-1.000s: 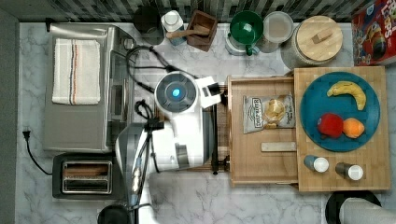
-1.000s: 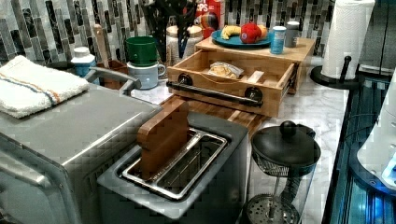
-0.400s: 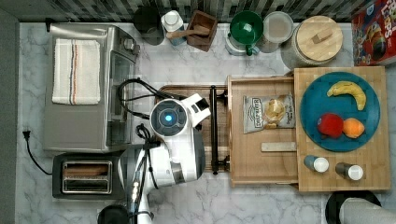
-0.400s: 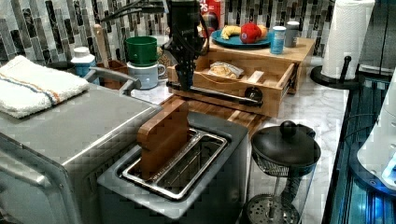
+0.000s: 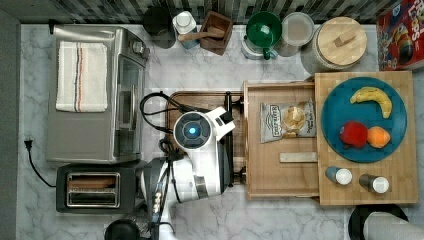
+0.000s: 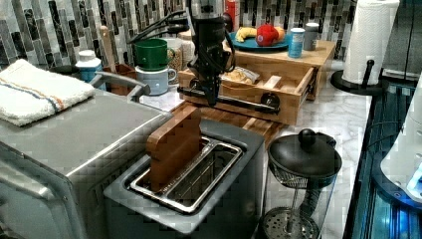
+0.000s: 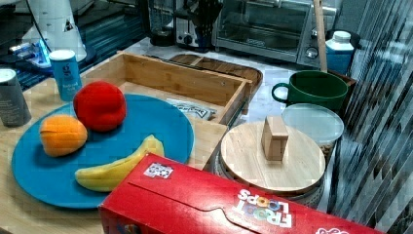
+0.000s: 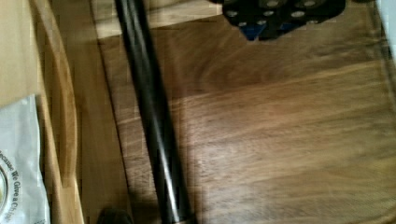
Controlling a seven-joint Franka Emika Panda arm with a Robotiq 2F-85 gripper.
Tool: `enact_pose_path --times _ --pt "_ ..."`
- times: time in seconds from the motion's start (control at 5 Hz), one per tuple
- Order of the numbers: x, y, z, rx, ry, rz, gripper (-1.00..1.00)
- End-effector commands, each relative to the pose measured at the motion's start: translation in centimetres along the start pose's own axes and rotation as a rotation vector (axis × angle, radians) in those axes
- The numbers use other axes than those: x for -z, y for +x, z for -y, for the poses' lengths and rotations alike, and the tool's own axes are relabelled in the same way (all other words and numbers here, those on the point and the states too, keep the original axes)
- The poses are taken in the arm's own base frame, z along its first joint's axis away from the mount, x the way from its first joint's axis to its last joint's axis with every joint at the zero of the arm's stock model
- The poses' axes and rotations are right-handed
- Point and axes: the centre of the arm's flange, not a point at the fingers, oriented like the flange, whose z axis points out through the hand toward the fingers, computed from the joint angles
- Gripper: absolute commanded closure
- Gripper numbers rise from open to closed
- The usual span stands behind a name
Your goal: Close the drawer.
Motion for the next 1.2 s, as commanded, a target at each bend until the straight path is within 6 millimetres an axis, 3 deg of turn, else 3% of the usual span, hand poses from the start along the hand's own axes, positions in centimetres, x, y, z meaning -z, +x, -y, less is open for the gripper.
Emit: enact_pose_path --times 0.2,0.6,1.2 --pt "-1.4 1.8 -3.3 0.159 -0.051 -0.051 1.0" --pt "-1.4 2.8 -7.6 0.255 -0.082 -0.101 1.0" --pt "-2.1 6.4 -17.2 0.344 -0.073 -0.134 1.0"
